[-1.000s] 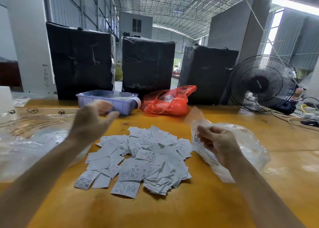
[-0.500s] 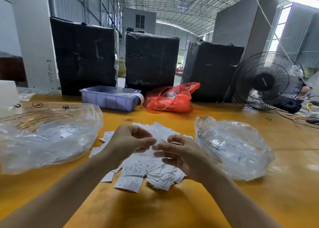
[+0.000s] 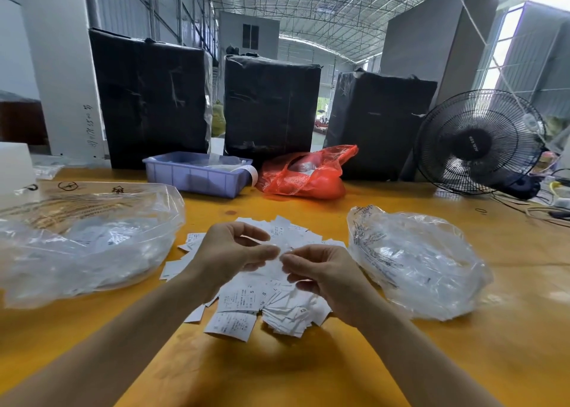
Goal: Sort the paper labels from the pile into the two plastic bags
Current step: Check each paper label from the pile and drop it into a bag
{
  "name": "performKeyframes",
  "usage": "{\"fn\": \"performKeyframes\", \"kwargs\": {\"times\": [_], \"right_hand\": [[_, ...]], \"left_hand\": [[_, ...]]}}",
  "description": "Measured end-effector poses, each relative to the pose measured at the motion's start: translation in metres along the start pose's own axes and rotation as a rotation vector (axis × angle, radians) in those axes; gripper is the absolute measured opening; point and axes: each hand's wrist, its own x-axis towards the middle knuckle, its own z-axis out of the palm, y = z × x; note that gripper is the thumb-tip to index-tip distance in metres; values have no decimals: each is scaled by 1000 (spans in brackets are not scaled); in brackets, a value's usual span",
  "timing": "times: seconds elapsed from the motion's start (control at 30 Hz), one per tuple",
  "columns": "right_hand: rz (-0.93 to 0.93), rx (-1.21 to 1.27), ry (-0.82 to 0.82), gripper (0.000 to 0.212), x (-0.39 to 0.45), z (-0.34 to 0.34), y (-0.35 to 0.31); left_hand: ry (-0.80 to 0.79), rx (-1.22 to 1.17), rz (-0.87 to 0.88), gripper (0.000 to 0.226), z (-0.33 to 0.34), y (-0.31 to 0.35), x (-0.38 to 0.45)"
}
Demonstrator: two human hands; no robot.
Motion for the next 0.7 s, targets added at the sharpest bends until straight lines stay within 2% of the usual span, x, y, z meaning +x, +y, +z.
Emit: {"fn": "performKeyframes", "kwargs": {"times": [0.1, 0.2, 0.27, 0.37, 0.47, 0.53, 0.6, 0.7], "right_hand": [[-34, 70, 77, 6, 2, 1, 0], [-47, 174, 153, 5, 3, 1, 0], [-53, 212, 157, 4, 4, 0, 0], [-62, 168, 86, 4, 2, 5, 2], [-154, -98, 41, 3, 1, 16, 11], [-295, -468, 108, 8, 3, 21, 19], [-415, -811, 143, 23, 6, 23, 25], [-444, -1039, 0, 48, 9, 34, 32]], "left_hand": [[-91, -19, -107, 47, -4, 3, 0], [-213, -68, -268, 39, -7, 5, -2], [-182, -125, -284, 31, -8, 5, -2], [-43, -278, -229, 23, -6, 4, 2], [9, -387, -191, 11, -1, 5, 3], [37, -455, -165, 6, -1, 5, 3], [84, -442, -120, 3, -4, 7, 3], [160, -377, -65, 4, -10, 9, 5]]}}
